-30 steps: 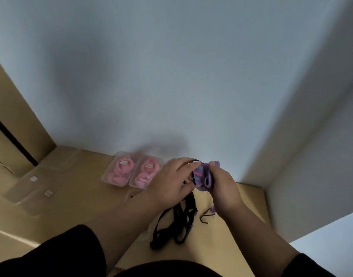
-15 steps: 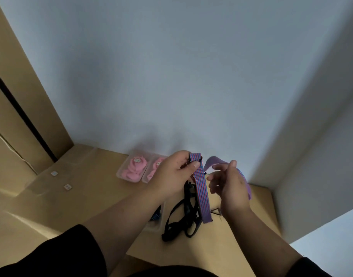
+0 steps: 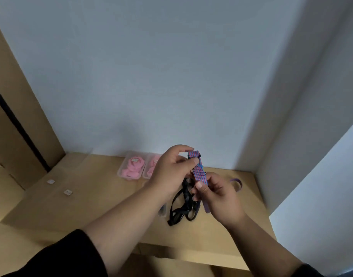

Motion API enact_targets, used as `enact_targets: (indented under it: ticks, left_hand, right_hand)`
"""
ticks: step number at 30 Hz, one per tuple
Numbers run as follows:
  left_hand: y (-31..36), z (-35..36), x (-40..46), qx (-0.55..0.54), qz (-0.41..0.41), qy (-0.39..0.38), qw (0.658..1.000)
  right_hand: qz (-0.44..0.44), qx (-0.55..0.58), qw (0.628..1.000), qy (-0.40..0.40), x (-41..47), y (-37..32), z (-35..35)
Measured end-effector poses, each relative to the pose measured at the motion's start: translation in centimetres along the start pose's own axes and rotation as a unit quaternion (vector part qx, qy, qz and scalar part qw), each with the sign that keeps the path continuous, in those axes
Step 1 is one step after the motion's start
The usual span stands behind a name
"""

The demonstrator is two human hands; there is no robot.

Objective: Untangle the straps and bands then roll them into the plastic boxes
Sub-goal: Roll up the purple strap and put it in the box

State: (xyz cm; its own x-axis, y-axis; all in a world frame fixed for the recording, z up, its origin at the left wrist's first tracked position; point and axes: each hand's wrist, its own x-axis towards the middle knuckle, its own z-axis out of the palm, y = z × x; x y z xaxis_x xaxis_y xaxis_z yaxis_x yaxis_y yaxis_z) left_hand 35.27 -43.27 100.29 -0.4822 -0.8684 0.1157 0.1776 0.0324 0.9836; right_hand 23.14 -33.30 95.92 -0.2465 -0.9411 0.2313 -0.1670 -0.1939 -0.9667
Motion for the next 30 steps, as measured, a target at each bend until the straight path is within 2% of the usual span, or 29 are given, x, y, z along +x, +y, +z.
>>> enact_targets:
  ticks: [3,6,11,13,16,18,21,25,30]
  left_hand:
    - [0.7,-0.3,-2.8,-0.044,-0.040,-0.013,0.998]
    - [0.7,-0.8,-5.3,-0.056,-0.071,-0.035,0.995]
    - [-0.2,-2.3,-8.8,0.116,0.026,-0.051,0.992]
    - [-0.1,-2.6,-10.6,0.129,0.043,-0.093,0.986]
    - [1.3,-3.2,-13.5,0.126,0.026,-0.155,0.979]
    - [1.2,-3.5,-14.5,0.164,0.052,-0.172,0.970]
    - [0.7,-3.5,-15.1,0.176,0.088,-0.120,0.973]
    - [1.0,-2.9,-15.4,0.077,0.020,-0.043,0.996]
    - [1.9,-3.2,-14.1,-0.015,-0.054,0.028,0.998]
  right_hand:
    - [-0.031,-0.035,0.998,0.049,-3.1,-1.1,1.6]
    - [-0.040,-0.056,0.996,0.061,-5.8,-1.9,3.2]
    - [-0.044,-0.063,0.995,0.059,-9.7,-3.8,5.2]
    - [-0.037,-0.064,0.995,0.061,-10.8,-4.4,5.6]
    - [-0.035,-0.072,0.996,0.051,-12.1,-5.5,5.8]
    - [-0.036,-0.083,0.995,0.036,-12.7,-6.0,5.9]
    - [-0.016,-0.057,0.998,0.027,-13.1,-6.5,6.6]
    - [0.047,0.013,0.997,0.063,-13.3,-7.2,7.3]
    - [0.077,-0.052,0.995,0.025,-12.7,-6.0,7.0]
